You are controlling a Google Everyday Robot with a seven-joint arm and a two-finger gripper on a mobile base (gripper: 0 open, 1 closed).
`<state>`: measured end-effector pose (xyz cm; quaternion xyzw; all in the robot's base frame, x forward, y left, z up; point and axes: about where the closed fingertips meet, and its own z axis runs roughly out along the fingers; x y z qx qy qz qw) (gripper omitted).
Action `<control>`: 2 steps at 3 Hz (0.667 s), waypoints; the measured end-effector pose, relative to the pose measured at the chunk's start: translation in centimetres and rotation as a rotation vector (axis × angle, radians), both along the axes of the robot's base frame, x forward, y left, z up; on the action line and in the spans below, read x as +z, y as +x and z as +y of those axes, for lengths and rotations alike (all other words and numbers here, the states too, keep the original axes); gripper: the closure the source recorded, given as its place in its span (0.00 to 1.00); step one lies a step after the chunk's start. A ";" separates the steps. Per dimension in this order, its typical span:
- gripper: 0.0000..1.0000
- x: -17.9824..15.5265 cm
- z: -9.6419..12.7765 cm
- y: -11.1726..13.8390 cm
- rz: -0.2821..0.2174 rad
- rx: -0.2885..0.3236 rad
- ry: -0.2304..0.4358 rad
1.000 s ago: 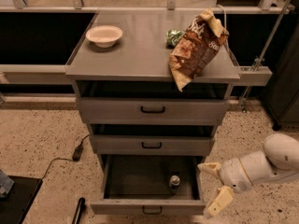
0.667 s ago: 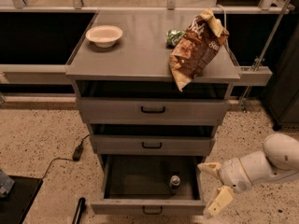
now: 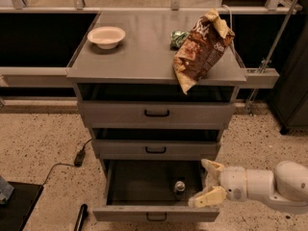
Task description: Pick redbull can from bottom drawer and place on counter
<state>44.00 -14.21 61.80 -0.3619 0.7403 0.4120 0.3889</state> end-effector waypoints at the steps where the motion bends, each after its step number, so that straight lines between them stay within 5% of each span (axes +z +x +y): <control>1: 0.00 2.8 0.2 1.6 -0.065 -0.211 0.128; 2: 0.00 4.1 -0.3 3.2 -0.091 -0.286 0.130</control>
Offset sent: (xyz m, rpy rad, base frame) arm 0.0116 0.0027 0.0235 0.1099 -0.0510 -0.1724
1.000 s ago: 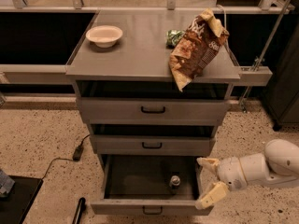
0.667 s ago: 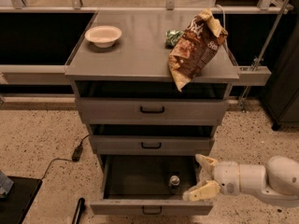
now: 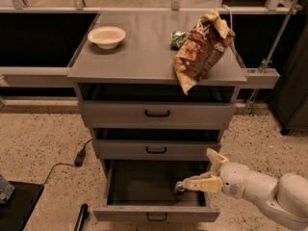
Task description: Pick redbull can from bottom drawer and place on counter
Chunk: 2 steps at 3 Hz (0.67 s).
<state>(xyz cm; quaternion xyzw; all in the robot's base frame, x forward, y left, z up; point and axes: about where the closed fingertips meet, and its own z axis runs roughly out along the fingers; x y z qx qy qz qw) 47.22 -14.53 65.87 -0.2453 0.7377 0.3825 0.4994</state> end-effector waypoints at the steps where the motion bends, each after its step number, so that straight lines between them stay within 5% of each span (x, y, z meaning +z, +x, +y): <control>1: 0.00 -1.4 1.4 -0.7 -0.004 0.005 -0.032; 2: 0.00 -5.0 6.2 -2.2 0.013 0.022 -0.032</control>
Offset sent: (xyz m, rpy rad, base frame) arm -0.0291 0.1197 -0.1251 -0.0864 0.0705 -0.0577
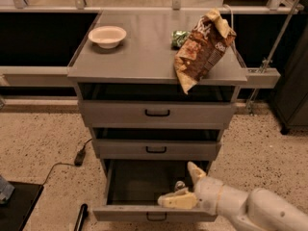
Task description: Pick redbull can from bottom drawer and place on counter
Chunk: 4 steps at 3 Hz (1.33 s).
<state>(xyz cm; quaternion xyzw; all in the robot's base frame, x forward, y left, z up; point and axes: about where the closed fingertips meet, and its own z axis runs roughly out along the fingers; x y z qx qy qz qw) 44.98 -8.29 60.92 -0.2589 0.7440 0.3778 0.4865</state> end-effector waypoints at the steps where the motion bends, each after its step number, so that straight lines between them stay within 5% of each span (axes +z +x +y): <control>1: 0.00 -6.2 4.5 -1.1 0.029 0.028 -0.081; 2: 0.00 -7.3 3.5 0.2 0.040 -0.034 -0.125; 3: 0.00 -7.3 3.5 0.2 0.040 -0.034 -0.125; 4: 0.00 -9.2 1.8 1.5 0.067 -0.115 -0.155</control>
Offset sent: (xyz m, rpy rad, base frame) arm -0.0103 0.0388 -0.0512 -0.0633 0.0239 0.0270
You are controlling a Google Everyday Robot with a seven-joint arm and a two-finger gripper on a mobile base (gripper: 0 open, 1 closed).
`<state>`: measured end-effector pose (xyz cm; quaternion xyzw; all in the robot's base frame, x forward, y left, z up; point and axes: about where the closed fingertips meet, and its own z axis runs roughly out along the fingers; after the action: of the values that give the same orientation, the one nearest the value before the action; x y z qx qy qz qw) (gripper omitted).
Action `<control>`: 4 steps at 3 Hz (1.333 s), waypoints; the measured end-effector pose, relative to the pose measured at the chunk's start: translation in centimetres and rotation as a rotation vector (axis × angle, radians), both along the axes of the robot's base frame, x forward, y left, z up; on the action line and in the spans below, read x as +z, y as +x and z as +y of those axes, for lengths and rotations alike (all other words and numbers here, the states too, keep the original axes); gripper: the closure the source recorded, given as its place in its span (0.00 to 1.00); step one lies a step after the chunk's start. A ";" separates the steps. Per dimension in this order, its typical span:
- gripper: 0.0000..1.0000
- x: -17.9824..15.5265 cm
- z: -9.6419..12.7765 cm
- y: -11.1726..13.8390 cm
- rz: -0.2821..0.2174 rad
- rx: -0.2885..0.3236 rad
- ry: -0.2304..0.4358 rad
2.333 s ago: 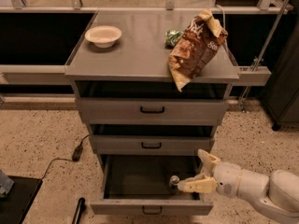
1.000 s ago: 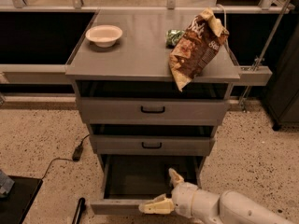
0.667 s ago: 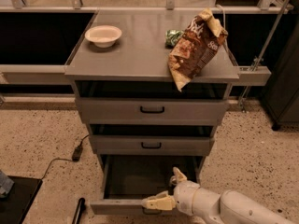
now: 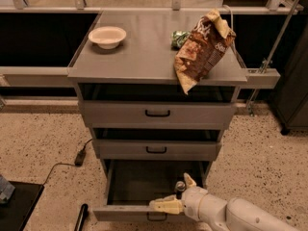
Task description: Pick redbull can from bottom drawer and place on counter
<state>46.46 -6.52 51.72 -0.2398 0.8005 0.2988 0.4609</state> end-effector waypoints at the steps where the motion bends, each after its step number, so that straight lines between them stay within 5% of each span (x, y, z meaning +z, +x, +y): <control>1: 0.00 -3.3 -4.3 2.8 0.010 -0.192 -0.045; 3: 0.00 -4.6 -6.1 4.4 -0.002 -0.370 -0.105; 4: 0.00 -6.0 -5.1 4.3 0.023 -0.347 -0.111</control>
Offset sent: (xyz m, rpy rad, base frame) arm 0.0559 -0.1958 -0.0920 -0.4905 0.0531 -0.9598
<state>50.80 -11.60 45.68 -0.1196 0.8504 0.1730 0.4823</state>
